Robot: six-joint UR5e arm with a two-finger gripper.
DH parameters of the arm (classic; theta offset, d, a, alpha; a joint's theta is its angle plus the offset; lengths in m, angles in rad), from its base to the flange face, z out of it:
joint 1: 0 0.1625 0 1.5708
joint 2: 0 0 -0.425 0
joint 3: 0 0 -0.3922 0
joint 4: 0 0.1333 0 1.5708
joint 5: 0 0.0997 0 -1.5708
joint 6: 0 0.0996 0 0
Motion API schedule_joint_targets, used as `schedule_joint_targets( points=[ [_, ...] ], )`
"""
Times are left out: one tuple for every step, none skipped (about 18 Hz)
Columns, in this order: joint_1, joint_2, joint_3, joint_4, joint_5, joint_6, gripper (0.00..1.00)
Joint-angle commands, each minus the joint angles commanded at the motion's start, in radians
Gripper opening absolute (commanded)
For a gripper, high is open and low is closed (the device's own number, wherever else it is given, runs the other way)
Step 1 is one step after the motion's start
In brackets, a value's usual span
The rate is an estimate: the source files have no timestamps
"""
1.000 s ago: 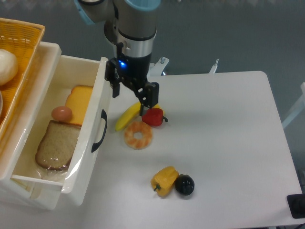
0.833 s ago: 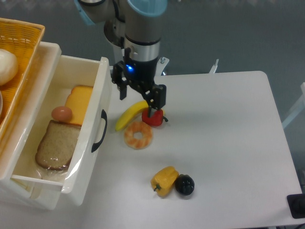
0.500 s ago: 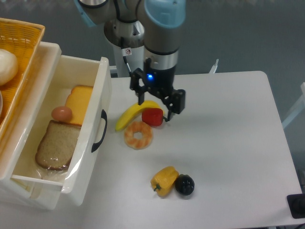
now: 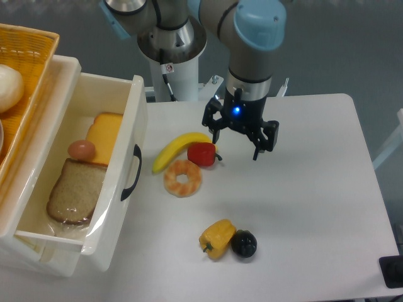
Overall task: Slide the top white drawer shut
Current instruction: 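Raise the gripper and move it away from the red pepper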
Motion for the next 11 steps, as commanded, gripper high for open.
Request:
schedule_joint_targets(
  points=[
    [0.003,-0.009,0.002,0.011,0.002,0.0,1.0],
    [0.009,-0.014,0.002,0.021,0.002,0.0,1.0],
    [0.017,-0.015,0.002,0.022,0.003,0.001,1.0],
    [0.02,-0.025,0.002,0.025,0.003,0.003,1.0],
    [0.021,-0.034,0.002,0.028,0.005,0.005,1.0],
    [0.021,-0.037,0.003,0.028,0.014,0.005,1.0],
    [0.023,-0.043,0.006,0.029,0.023,0.002,1.0],
    [0.023,-0.052,0.012,0.029,0.035,0.0,1.0],
    [0.021,-0.061,0.012,0.029,0.057,-0.003,1.0],
    [0.018,-0.074,0.009,0.029,0.084,-0.005,1.0],
    [0.017,-0.083,0.012,0.031,0.103,-0.011,1.0]
  ],
)
